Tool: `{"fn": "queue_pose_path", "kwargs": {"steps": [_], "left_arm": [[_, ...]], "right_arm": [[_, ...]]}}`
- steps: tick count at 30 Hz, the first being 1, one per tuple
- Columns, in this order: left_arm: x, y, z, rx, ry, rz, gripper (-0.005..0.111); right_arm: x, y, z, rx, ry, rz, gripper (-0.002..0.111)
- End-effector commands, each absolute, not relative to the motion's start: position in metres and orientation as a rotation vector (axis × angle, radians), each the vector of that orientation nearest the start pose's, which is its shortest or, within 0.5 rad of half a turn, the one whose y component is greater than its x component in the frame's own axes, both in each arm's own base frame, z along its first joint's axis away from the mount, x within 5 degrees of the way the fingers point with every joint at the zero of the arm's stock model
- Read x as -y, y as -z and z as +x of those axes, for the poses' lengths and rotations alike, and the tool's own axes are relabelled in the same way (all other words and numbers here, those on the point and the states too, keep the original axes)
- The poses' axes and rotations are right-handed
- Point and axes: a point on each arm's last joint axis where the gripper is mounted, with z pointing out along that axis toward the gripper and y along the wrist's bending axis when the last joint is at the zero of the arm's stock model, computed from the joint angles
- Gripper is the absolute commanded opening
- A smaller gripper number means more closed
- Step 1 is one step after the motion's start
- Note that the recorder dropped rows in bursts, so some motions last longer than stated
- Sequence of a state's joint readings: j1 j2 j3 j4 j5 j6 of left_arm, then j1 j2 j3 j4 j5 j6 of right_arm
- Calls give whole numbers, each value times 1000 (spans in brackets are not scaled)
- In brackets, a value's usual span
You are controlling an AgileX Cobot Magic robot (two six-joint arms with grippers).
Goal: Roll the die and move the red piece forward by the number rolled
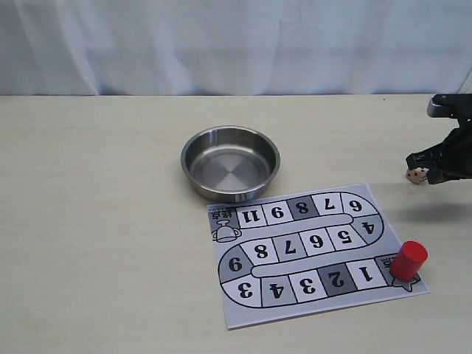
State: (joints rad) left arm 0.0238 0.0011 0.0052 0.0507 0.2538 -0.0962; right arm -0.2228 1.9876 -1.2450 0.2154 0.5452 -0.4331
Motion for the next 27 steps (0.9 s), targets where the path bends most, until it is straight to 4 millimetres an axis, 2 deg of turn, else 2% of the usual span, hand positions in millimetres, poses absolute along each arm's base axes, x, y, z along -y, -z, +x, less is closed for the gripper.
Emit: {"fn": "queue_pose_path", "kwargs": {"steps": [1,5,27], "left_arm": [[-2,-191,55,-1724,11,-74,0],[-2,-191,55,-1724,11,-74,0],[-2,-191,55,-1724,9,-73,0]], "right_arm": [[79,-134,389,-2758,-19,-33,4],[79,-124,391,-2768,-25,-19,4],[79,-125,391,-2767,-28,-3,4]]}}
